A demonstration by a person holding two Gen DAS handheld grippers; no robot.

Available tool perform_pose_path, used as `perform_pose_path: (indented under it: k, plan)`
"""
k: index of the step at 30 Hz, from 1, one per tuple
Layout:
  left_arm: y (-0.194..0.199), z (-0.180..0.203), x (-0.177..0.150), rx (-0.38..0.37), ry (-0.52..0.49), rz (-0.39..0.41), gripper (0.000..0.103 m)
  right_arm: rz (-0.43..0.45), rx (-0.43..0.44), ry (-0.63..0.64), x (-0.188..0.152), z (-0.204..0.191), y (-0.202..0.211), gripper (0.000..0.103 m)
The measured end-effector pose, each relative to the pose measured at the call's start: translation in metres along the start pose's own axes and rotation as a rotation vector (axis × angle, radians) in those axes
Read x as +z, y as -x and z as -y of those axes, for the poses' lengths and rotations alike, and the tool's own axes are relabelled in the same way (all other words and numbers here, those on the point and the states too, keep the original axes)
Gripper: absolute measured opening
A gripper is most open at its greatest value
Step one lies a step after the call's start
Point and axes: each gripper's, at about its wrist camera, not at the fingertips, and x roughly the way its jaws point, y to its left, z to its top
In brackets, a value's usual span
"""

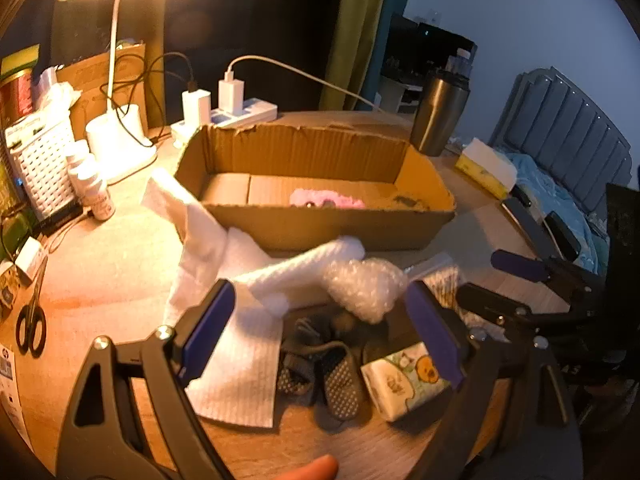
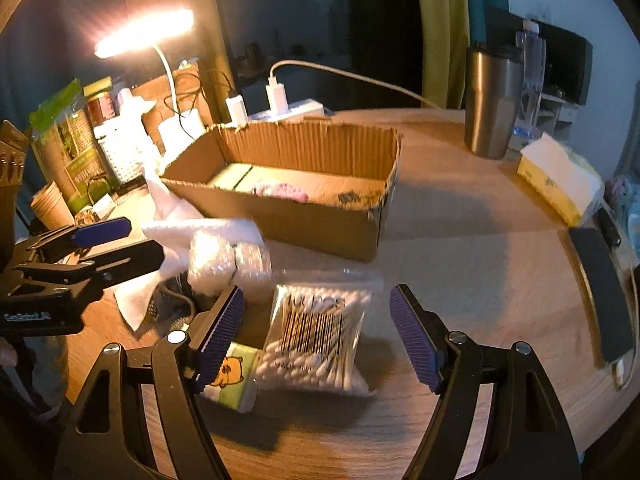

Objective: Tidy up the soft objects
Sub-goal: 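Grasp the green card box with the left gripper while the right gripper grasps the cotton swab bag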

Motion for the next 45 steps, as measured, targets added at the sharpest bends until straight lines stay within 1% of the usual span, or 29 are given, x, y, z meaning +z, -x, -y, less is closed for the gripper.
perform_pose_path:
  k: [7,12,13,15,16,21,27,32,34,39,41,42,43,44,45]
  plan:
    - [-0.001,-0.001,-0.010,0.012,0.027,-0.028,0.088,-0.044,0.018,-0.002,-0.009,0.002,-0.016,0.078]
    - [-0.004,0.009,-0.015,0.027,0.019,-0.045,0.089,-0.081,0.021,0.006,-0.017,0.006,-0.025,0.078]
    - [-0.004,0.011,-0.016,0.029,0.018,-0.048,0.089,-0.087,0.026,0.008,-0.019,0.007,-0.026,0.077]
    - [-0.006,0.016,-0.018,0.033,0.014,-0.059,0.089,-0.091,0.040,0.010,-0.021,0.009,-0.025,0.063]
    - [-0.007,0.019,-0.020,0.036,0.012,-0.063,0.089,-0.091,0.044,0.010,-0.023,0.011,-0.025,0.060]
    - [-0.011,0.034,-0.024,0.040,-0.003,-0.085,0.089,-0.073,0.056,-0.004,-0.027,0.023,-0.016,0.054]
    - [-0.016,0.055,-0.030,0.028,-0.043,-0.114,0.089,-0.052,0.052,-0.031,-0.032,0.038,-0.006,0.052]
    - [-0.029,0.069,-0.037,0.006,-0.061,-0.170,0.089,-0.035,0.048,-0.057,-0.039,0.049,0.004,0.052]
    - [-0.031,0.075,-0.040,-0.005,-0.076,-0.179,0.089,-0.027,0.045,-0.067,-0.042,0.055,0.009,0.052]
    - [-0.039,0.086,-0.044,0.006,-0.108,-0.211,0.087,-0.013,0.040,-0.086,-0.048,0.065,0.017,0.052]
    - [-0.040,0.089,-0.046,0.010,-0.122,-0.211,0.087,-0.007,0.037,-0.091,-0.049,0.068,0.020,0.052]
    - [-0.039,0.091,-0.046,0.010,-0.132,-0.208,0.083,-0.005,0.037,-0.093,-0.050,0.069,0.021,0.052]
    - [-0.040,0.093,-0.047,0.010,-0.142,-0.206,0.076,-0.002,0.036,-0.095,-0.050,0.069,0.022,0.052]
    - [-0.041,0.094,-0.048,0.010,-0.148,-0.213,0.067,0.000,0.035,-0.096,-0.049,0.069,0.023,0.052]
    - [-0.042,0.095,-0.048,0.006,-0.150,-0.214,0.067,0.003,0.035,-0.096,-0.049,0.070,0.024,0.051]
